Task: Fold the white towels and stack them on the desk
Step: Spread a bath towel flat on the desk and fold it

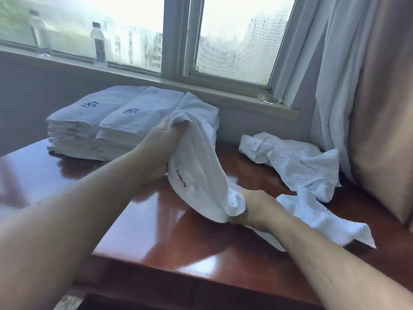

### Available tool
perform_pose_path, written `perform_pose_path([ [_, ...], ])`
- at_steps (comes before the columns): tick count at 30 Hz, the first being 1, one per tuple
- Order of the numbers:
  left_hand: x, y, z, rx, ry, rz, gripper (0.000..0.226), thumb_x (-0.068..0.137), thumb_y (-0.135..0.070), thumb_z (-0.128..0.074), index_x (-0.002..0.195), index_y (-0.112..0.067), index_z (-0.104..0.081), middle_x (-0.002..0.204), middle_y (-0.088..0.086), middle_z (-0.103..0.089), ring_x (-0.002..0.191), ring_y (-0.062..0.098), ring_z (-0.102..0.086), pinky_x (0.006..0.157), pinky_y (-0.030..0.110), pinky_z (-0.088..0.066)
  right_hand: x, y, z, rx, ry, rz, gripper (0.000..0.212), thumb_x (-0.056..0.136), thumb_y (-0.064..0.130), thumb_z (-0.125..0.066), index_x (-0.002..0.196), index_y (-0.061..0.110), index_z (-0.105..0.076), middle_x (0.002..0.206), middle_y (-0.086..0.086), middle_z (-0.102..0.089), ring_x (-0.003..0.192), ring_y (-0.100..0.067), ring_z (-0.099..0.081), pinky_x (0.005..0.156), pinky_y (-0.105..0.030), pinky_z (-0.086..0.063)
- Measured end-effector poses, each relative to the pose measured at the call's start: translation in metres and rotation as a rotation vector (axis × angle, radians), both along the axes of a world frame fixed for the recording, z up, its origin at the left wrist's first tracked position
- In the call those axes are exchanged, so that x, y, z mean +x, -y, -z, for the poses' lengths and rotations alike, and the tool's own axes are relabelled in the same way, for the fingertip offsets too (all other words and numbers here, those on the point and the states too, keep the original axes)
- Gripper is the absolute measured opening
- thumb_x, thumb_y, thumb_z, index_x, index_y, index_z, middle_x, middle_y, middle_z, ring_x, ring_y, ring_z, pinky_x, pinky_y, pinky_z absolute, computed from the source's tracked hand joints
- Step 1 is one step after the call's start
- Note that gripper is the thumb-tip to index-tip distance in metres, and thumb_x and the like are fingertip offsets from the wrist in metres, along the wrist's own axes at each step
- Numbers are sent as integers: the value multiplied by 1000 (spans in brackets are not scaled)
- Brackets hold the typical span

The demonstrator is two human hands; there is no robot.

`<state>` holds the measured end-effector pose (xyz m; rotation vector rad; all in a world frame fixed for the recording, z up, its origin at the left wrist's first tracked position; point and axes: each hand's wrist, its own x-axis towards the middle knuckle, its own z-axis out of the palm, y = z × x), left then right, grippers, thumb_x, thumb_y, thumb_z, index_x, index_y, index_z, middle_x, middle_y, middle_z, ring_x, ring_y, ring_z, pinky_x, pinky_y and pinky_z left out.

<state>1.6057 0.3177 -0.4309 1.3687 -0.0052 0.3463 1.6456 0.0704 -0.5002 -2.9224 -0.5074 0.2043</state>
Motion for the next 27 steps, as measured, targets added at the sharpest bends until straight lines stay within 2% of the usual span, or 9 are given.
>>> perform_pose_path([
  [5, -19, -1, -29, 301, 242, -87, 18, 83, -37, -50, 95, -24, -54, 78, -8, -59, 69, 4, -57, 64, 21, -47, 17, 2, -11, 352, 622, 236, 21, 89, 34, -61, 93, 23, -43, 90, 2, -59, 76, -26, -57, 63, -37, -46],
  [7, -26, -1, -29, 422, 289, -53, 16, 84, -31, -49, 96, -22, -56, 76, -9, -59, 69, 4, -55, 62, 20, -45, 22, 10, -16, 384, 497, 136, 21, 88, 40, -62, 91, 26, -47, 88, 7, -60, 77, -20, -58, 62, -34, -42],
  [10, -36, -4, -9, 560, 180, 269, 14, 90, -14, -56, 101, -17, -65, 90, 5, -70, 85, 12, -64, 73, 30, -53, 15, 14, -13, 173, -19, -173, 15, 88, 34, -62, 82, 47, -58, 83, 20, -62, 81, -5, -59, 68, -26, -43],
  [13, -39, -12, 20, 673, -108, 570, 22, 89, -5, -61, 91, -26, -68, 85, -9, -67, 83, 5, -63, 71, 21, -51, 15, 24, -4, 217, 39, -216, 26, 86, 9, -51, 83, 32, -63, 88, 12, -67, 89, -16, -63, 79, -35, -53],
  [15, -40, -19, 36, 748, -336, 789, 32, 80, -16, -68, 112, -17, -67, 100, -7, -70, 97, 9, -65, 86, 27, -52, 15, 28, -7, 425, 193, -182, 32, 79, 1, -47, 85, 26, -65, 88, 10, -68, 88, -13, -63, 77, -34, -53],
  [18, -36, -31, 55, 506, -467, 992, 51, 82, -35, -71, 131, -21, -66, 128, 3, -68, 117, 16, -61, 102, 34, -45, 13, 35, -16, 267, 128, -226, 34, 78, 2, -54, 80, 35, -61, 87, 13, -64, 85, -5, -59, 74, -32, -50],
  [21, -17, -28, 74, 251, -368, 503, 32, 87, -37, -69, 113, -19, -74, 112, 7, -72, 102, 23, -65, 89, 37, -49, 9, 37, -20, -182, -199, -270, 14, 78, 31, -72, 88, 36, -63, 92, 14, -67, 89, -7, -63, 81, -35, -55],
  [24, 3, -15, 99, 896, -370, -102, 35, 92, -36, -67, 123, -21, -61, 117, -2, -67, 105, 20, -62, 87, 29, -46, 2, 29, -36, -180, -293, -333, 27, 75, 49, -77, 97, 37, -66, 99, 19, -68, 94, -6, -63, 86, -31, -53],
  [27, 11, 1, 109, 1032, -509, 7, 48, 77, -48, -80, 111, -24, -56, 104, -9, -60, 96, 16, -59, 83, 29, -48, -4, 20, -40, -261, -282, -378, 35, 81, 43, -78, 111, 30, -65, 112, 12, -67, 104, -11, -62, 91, -31, -50],
])
